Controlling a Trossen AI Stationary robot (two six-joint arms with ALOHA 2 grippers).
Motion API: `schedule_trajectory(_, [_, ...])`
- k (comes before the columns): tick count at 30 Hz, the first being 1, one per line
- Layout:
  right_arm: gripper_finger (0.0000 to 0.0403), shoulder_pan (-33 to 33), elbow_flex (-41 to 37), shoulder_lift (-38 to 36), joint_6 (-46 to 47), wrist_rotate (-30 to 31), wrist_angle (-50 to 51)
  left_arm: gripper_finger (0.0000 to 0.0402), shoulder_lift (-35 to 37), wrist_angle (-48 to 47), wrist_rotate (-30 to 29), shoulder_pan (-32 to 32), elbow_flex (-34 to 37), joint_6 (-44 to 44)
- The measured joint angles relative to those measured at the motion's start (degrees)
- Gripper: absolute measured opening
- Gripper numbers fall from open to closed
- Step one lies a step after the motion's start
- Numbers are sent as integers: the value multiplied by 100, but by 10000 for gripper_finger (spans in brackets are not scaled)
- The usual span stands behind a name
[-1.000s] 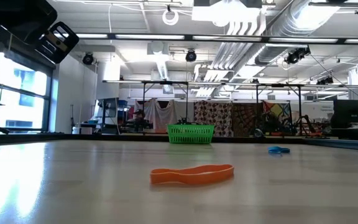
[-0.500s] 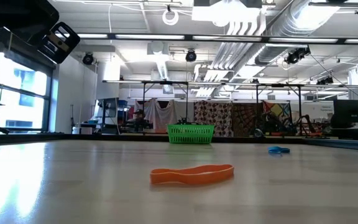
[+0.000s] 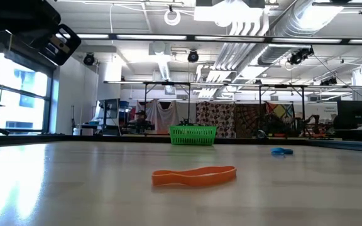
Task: Sort rubber bands into baskets
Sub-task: Put the blue rubber band into the orange bin
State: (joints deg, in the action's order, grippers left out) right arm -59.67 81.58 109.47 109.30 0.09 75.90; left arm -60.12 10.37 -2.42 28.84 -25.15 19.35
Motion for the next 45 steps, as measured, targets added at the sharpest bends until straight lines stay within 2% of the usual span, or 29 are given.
schedule_trajectory(8, [160, 396, 65, 0, -746, -631, 564, 65, 0, -1, -45, -4, 0, -2])
schedule_trajectory(10, [175, 502, 158, -39, -1055, -500, 755, 65, 0, -4, -76, -6, 0, -4])
schedule_trajectory(12, [181, 635, 237, -142, -1314, 155, 950, 65, 0, 2, -104, -5, 2, -11])
schedule_trajectory(16, [177, 1008, 140, -551, -1787, 1935, 804, 65, -2, -1, -139, -5, 2, -107])
schedule_trajectory(18, [171, 1290, -95, -804, -2076, 2367, 611, 65, -36, 35, -234, -17, 2, -154])
schedule_trajectory(21, [156, 1754, -625, -1213, -2796, 2920, -38, 65, -104, 46, -269, -134, 4, -147])
schedule_trajectory(23, [144, 2080, -1094, -1545, -3434, 3102, -911, 65, -135, 115, -278, -210, 4, -146])
schedule_trajectory(26, [127, 2601, -1944, -2076, -4124, 3112, -2144, 65, -195, 335, -277, -322, 4, -191])
schedule_trajectory(31, [115, 3435, -3257, -2543, -4388, 3077, -3381, 65, -255, 545, -275, -503, 5, -255])
schedule_trajectory(38, [136, 4310, -4343, -2417, -5240, 2812, -5502, 65, -253, 603, -275, -610, 5, -205])
schedule_trajectory(42, [151, 4589, -4426, -2165, -5319, 2846, -5627, 65, -251, 627, -273, -610, 6, -145])
schedule_trajectory(45, [151, 4663, -4426, -1972, -5679, 2602, -5879, 65, -251, 627, -274, -610, 4, -97])
